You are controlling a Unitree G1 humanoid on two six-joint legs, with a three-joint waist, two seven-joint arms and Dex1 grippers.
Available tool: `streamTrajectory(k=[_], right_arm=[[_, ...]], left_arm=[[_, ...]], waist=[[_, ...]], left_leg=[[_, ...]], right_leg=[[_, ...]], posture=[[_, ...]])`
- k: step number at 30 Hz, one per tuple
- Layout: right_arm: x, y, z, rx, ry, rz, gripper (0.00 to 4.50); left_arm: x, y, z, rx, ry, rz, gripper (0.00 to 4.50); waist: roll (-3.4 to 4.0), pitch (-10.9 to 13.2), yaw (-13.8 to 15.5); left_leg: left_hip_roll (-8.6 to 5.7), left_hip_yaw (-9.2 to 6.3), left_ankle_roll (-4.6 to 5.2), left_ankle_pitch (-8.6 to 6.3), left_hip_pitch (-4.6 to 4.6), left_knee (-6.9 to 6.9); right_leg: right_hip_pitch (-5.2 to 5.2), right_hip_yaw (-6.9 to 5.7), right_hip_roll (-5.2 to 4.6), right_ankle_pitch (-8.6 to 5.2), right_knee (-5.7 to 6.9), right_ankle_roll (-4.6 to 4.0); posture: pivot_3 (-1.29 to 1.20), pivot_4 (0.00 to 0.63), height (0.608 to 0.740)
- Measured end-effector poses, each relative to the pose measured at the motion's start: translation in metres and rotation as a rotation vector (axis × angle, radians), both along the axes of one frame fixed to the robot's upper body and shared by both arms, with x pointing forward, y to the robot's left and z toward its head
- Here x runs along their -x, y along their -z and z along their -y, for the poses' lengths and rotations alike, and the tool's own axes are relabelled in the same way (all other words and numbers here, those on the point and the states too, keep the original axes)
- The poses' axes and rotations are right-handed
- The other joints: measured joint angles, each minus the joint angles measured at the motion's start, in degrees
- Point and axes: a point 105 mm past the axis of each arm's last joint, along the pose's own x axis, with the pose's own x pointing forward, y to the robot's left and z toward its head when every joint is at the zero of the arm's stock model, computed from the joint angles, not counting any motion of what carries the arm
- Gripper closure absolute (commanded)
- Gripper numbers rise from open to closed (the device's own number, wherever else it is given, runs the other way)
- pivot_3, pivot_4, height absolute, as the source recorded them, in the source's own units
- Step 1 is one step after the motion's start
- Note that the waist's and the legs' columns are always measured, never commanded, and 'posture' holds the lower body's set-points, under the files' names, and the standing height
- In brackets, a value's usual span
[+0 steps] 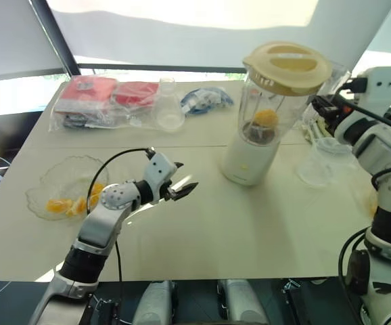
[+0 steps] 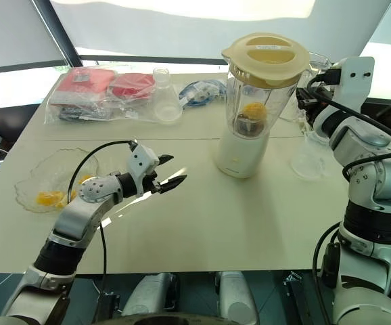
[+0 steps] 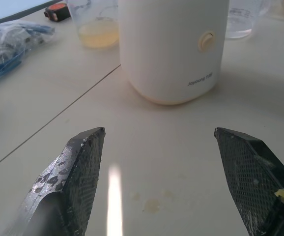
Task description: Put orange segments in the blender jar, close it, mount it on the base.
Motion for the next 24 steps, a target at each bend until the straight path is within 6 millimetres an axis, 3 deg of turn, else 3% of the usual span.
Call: streamTrajectory(k=[11,14,17,24], right_arm=[[0.004,0.000,0.002,0.069,-0.021,-0.001,3.60],[0.004,0.005,0.004,0.126,-0.024,-0.026,2.11],[-0.001,0.049,0.003,0.141,-0.040,-0.184,0.65],[0.001,0.043,0.014,0.187,-0.005,-0.176,0.65]], left_arm=[[0.002,0.004,0.001,0.024,0.029,-0.074,0.80],[0.001,0.002,0.002,0.027,0.025,-0.066,0.73],[0.000,0.001,0.003,0.032,0.023,-0.064,0.73],[-0.005,-0.001,0.003,0.049,-0.014,-0.031,0.73]], waist=[[-0.10,-0.08,0.16],[-0.15,-0.08,0.20],[0.01,0.07,0.22],[0.13,0.14,0.32]], left_leg=[[0.01,0.00,0.00,0.00,0.01,-0.01],[0.01,0.00,0.00,0.00,0.01,-0.01],[-0.04,0.07,0.00,0.00,-0.10,-0.01],[-0.04,-0.03,0.03,-0.02,-0.40,-0.05]], right_leg=[[0.05,0.00,0.00,-0.09,-0.06,-0.17],[0.07,0.00,0.00,-0.10,-0.07,-0.18],[-0.06,0.03,-0.06,-0.10,-0.08,-0.18],[-0.31,-0.03,-0.04,0.01,-0.09,0.01]], posture=[[0.00,0.150,0.740],[0.00,0.150,0.740],[0.00,0.150,0.740],[0.00,0.150,0.740]])
